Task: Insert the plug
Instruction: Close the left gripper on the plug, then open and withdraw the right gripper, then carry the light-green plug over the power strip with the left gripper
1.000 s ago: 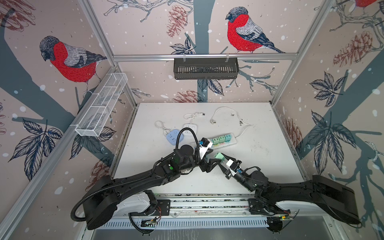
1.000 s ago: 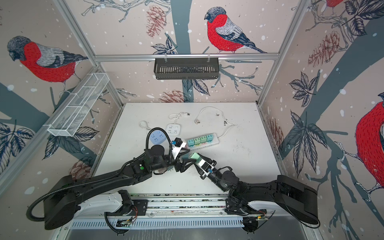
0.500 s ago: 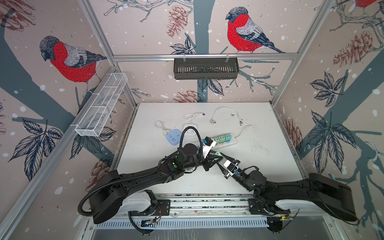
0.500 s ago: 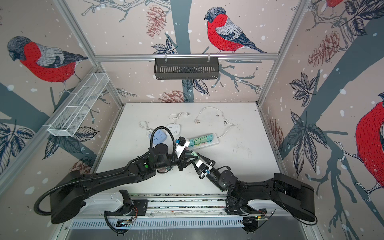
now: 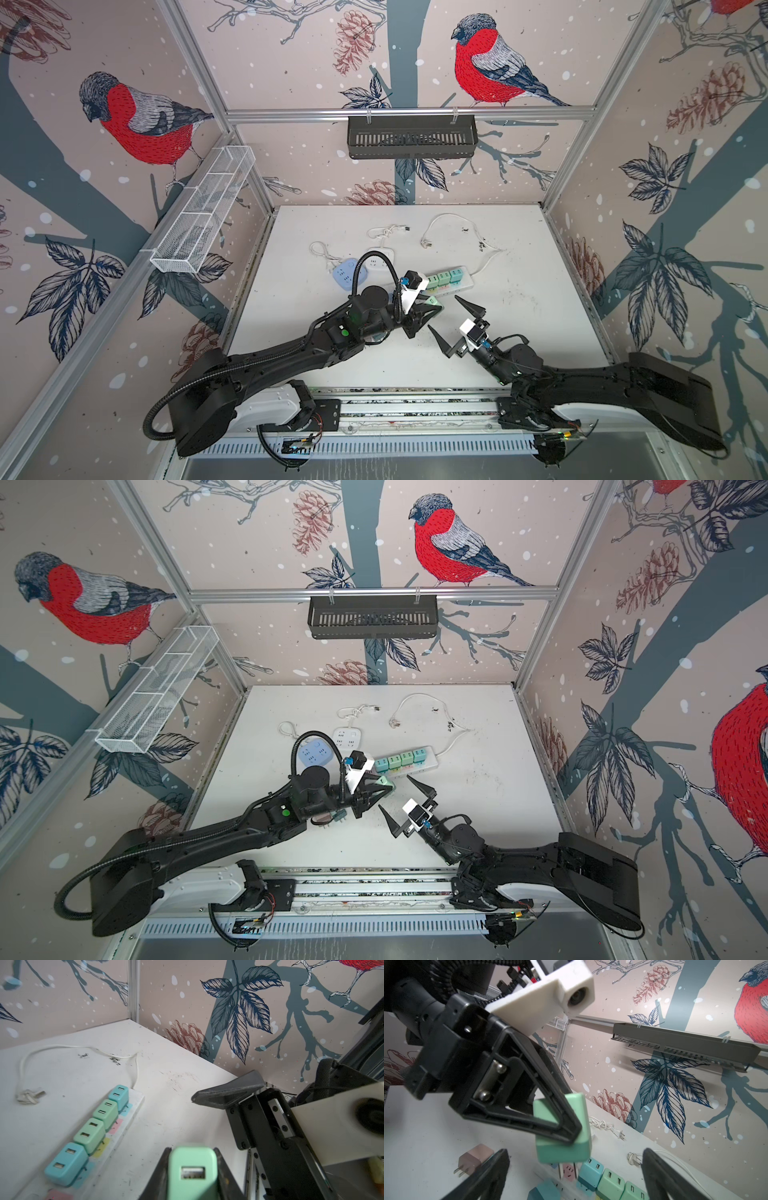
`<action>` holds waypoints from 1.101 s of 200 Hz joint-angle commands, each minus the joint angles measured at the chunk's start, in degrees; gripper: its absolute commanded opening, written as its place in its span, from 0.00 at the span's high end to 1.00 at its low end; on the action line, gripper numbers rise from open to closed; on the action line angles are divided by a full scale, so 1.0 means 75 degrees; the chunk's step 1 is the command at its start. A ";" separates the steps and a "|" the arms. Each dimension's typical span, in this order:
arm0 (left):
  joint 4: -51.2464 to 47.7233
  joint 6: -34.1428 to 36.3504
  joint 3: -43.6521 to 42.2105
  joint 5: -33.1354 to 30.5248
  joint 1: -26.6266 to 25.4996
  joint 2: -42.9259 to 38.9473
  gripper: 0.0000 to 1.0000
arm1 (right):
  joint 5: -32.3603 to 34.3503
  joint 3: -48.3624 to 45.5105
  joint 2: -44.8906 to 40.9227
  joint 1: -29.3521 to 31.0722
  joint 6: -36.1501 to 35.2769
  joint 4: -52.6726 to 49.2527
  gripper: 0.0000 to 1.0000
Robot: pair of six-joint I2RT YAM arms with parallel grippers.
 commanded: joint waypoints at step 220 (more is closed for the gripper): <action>-0.0265 0.5815 -0.0493 -0.2537 0.1634 0.1691 1.00 | -0.0155 -0.0230 -0.1012 -0.4909 0.3941 -0.1903 0.00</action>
